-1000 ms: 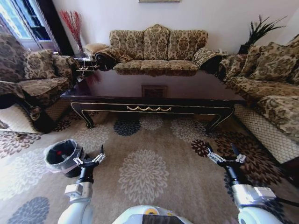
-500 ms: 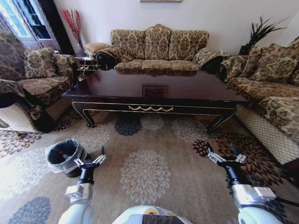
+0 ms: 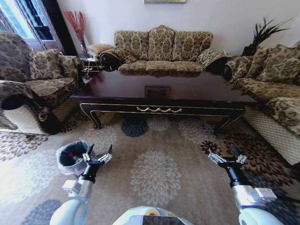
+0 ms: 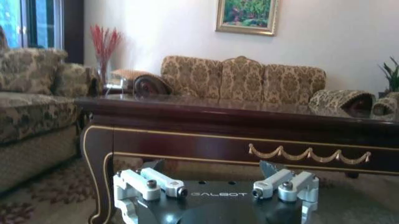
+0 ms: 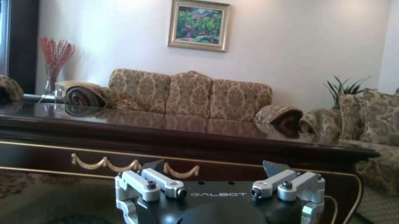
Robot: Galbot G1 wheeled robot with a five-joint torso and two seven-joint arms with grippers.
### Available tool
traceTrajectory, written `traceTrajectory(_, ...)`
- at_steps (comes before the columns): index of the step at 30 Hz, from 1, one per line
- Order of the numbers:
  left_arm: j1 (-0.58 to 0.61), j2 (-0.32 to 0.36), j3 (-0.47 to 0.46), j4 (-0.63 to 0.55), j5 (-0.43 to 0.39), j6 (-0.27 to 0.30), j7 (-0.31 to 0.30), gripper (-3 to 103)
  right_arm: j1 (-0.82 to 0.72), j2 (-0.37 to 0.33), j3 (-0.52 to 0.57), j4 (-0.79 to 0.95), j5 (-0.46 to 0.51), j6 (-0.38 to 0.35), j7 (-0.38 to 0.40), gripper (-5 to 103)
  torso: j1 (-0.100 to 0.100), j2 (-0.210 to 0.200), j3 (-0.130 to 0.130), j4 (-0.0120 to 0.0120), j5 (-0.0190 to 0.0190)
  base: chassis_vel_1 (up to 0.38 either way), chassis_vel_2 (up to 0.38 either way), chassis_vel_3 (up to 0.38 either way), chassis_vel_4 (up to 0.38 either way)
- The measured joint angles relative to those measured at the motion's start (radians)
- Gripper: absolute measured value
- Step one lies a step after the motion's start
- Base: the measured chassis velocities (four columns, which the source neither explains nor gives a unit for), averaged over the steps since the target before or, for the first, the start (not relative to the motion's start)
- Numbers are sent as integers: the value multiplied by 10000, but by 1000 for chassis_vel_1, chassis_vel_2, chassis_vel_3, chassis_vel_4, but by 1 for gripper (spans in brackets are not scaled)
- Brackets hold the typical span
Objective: Move to the front of the table and place the trash on the table into the trash bin.
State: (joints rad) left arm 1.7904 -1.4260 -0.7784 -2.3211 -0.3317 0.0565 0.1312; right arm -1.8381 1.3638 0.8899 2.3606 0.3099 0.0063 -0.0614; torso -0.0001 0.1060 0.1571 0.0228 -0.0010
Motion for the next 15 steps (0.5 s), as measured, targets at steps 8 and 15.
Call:
traceTrajectory(8,-250,306,74,-190,-213,714,213,100,0,0,1,-1,0,0,-1,100,0,0,0,-2,16,33,43,-43,-43)
traceTrajectory(15,-544,505,163,92,77,742,168,100,0,-1,4,0,0,0,0,100,0,0,0,-2,6,-21,-41,24,32)
